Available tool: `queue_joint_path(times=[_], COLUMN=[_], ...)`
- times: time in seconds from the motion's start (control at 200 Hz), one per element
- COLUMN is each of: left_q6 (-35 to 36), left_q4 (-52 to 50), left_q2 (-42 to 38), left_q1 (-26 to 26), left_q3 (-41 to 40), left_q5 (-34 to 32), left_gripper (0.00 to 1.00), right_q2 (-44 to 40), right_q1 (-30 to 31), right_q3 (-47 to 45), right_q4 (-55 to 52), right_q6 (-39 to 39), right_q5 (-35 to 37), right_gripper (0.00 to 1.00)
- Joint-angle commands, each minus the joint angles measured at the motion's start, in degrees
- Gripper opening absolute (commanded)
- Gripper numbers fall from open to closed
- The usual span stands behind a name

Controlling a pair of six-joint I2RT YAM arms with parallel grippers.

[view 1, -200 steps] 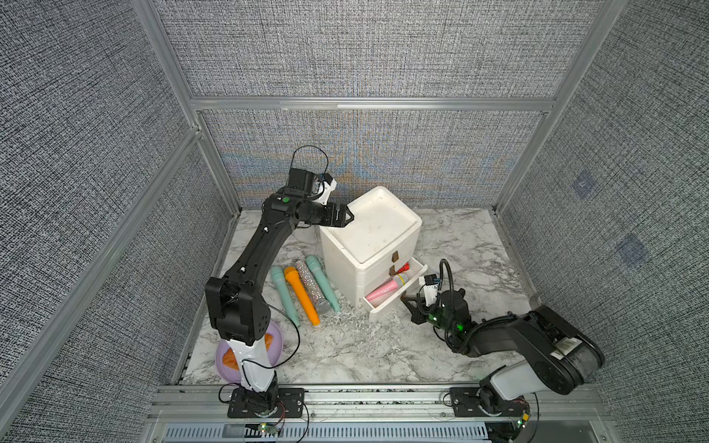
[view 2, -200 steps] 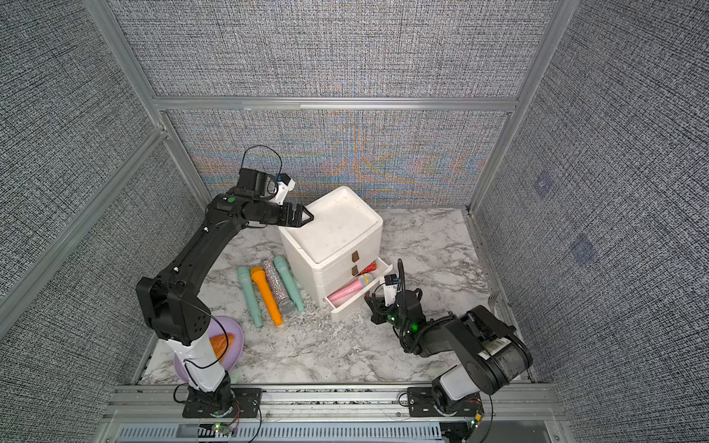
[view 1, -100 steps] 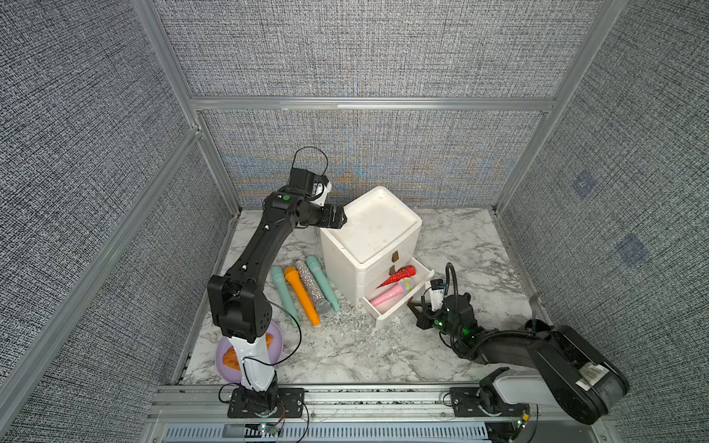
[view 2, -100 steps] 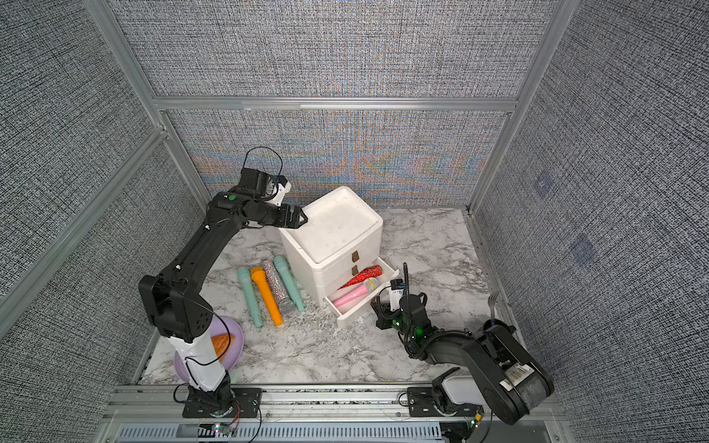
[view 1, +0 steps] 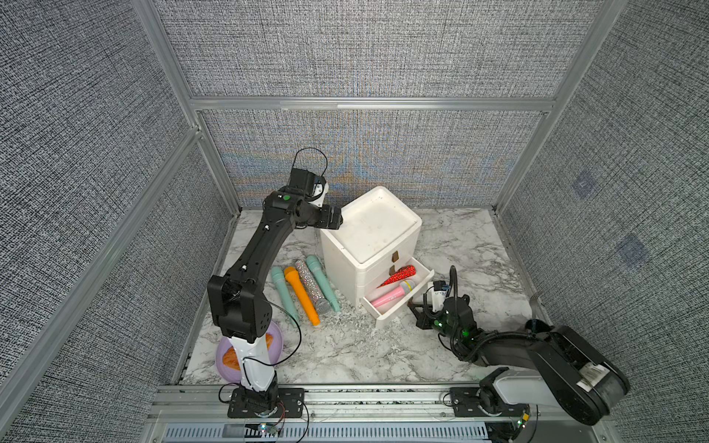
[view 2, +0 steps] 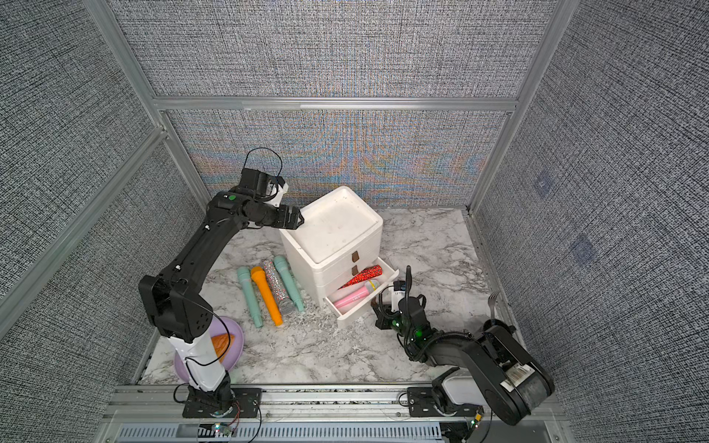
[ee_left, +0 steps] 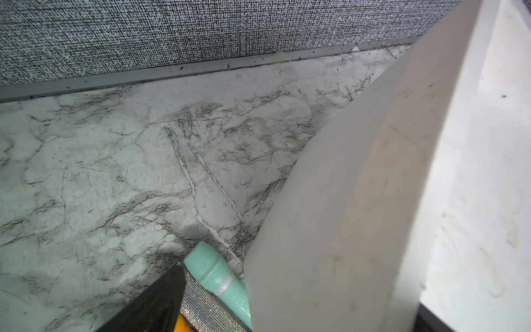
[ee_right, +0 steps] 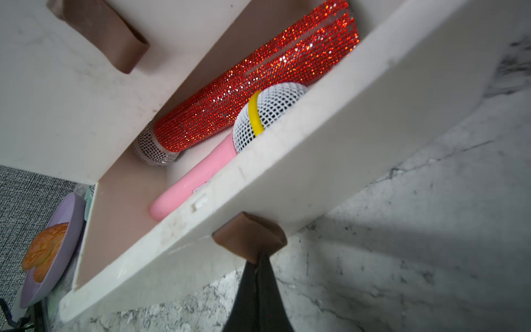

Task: Take the microphone out of the drawer
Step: Open the drawer in the storage box.

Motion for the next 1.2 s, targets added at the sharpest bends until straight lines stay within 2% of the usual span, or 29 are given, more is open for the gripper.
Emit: queue_joint_path(times=[0.0, 0.315, 0.571, 0.991, 1.196], left_q6=[0.57, 0.48, 0.71, 0.6, 0.3], left_q4=[-0.58, -0.21, -0.21, -0.19, -0.12], left_q2=[-0.45, 0.2, -0.26, -0.28, -0.28], left_q1=[0.05, 0.14, 0.22, 0.49, 0.49], left_q3=[0.24, 0.81, 0.76, 0.74, 0.8], left_q5=[-2.72, -2.2, -2.67, -2.78, -1.98], left_gripper=[1.0, 1.0, 1.0, 1.0, 1.0], right_q2=[-1.99, -9.37, -11.08, -26.93, -29.9], right_q1=[0.71, 3.73, 5.42, 7.05, 7.02], right_q3=[-0.66, -1.24, -2.18, -3.82, -2.95], right_q4=[-10.88, -17.86, -20.7, -31.6, -35.23], right_q6=[3.25, 5.45, 8.36, 13.35, 12.23], right_q5=[5.24, 9.26, 12.69, 19.24, 19.86], right_gripper=[0.0, 0.0, 0.0, 0.0, 0.0])
